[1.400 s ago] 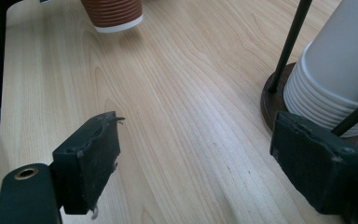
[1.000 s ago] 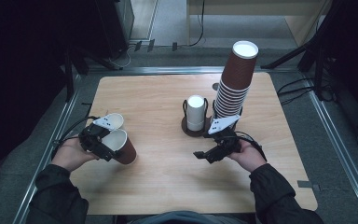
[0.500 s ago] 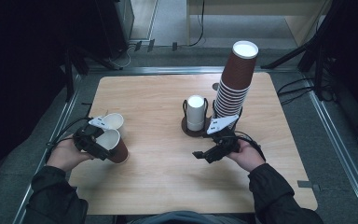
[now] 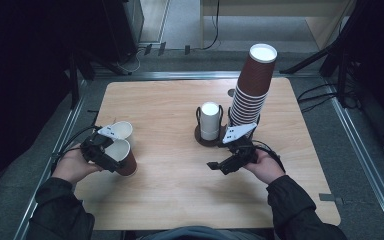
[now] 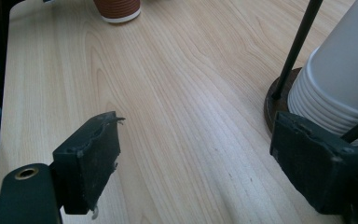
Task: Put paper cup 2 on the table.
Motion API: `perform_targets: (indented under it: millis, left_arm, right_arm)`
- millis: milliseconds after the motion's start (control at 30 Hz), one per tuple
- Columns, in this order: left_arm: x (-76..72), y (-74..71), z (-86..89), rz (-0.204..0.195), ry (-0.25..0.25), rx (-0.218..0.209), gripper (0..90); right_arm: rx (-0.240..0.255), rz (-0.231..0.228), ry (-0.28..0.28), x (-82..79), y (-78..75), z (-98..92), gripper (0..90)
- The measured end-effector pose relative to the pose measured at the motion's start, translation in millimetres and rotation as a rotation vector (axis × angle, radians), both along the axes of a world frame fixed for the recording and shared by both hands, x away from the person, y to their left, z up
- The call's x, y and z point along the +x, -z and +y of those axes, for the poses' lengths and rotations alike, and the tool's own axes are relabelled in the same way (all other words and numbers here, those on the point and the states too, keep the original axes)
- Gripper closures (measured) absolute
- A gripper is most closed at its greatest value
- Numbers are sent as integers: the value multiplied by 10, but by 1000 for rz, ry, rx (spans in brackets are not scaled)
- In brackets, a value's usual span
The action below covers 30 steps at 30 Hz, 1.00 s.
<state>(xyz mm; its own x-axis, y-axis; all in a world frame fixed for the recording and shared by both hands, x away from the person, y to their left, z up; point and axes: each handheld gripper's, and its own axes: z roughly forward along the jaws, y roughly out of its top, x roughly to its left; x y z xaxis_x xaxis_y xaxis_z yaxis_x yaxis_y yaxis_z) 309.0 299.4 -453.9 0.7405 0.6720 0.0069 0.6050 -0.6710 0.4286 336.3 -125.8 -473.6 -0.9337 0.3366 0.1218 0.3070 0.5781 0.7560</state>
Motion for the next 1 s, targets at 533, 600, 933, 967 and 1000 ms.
perform_targets:
  millis: [533,600,933,967,1000]
  left_arm:
    - [-30,-128,15,-24,4,-67,8]
    - [-39,-169,22,-34,4,-80,8]
    - [-58,-317,1,-62,18,-135,8]
    - [-55,-326,-2,-64,18,-135,8]
    - [-52,-332,-8,-67,17,-138,8]
  right_arm:
    - [6,-2,2,6,-4,-9,160]
    - [6,-2,2,8,-4,-10,160]
    - [5,7,7,-2,-4,-21,160]
    - [5,6,6,-2,-3,-24,160]
    - [6,5,6,-4,-1,-25,160]
